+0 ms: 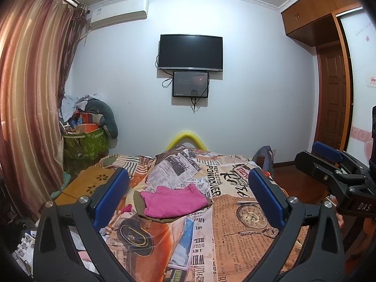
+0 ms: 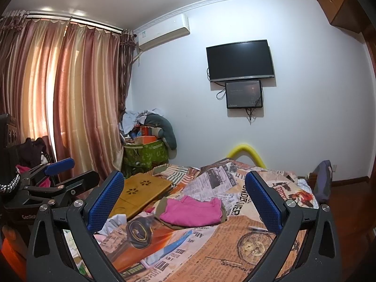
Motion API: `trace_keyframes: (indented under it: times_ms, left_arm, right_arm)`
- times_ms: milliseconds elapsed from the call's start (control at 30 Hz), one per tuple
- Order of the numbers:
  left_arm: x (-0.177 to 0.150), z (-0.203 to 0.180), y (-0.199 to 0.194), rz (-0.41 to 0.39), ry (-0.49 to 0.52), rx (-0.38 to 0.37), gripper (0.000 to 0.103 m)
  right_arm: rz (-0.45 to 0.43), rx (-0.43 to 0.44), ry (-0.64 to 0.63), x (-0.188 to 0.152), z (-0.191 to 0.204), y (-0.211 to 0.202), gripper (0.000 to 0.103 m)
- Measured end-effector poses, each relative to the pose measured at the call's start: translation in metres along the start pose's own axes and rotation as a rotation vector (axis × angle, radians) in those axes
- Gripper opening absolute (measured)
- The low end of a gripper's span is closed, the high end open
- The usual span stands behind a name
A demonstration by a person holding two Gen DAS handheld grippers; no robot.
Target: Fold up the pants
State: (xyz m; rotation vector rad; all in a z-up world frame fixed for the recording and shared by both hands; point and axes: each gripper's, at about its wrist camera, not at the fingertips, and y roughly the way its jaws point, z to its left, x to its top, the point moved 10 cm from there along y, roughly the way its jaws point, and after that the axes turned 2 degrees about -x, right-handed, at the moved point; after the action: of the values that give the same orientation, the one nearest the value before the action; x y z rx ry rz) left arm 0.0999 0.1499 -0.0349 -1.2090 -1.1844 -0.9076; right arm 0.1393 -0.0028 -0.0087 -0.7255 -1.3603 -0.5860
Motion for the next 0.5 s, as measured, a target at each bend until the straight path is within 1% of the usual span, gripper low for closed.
trace_keyframes:
  times_ms: [500]
  left_arm:
    - [-0.0002,-0.0016,0.0011,0.007,-0.001,-0.030,0.103]
  right_arm:
    - [-0.005,0.002,0.001,0.0000,0.0025,-0.0005,0.102]
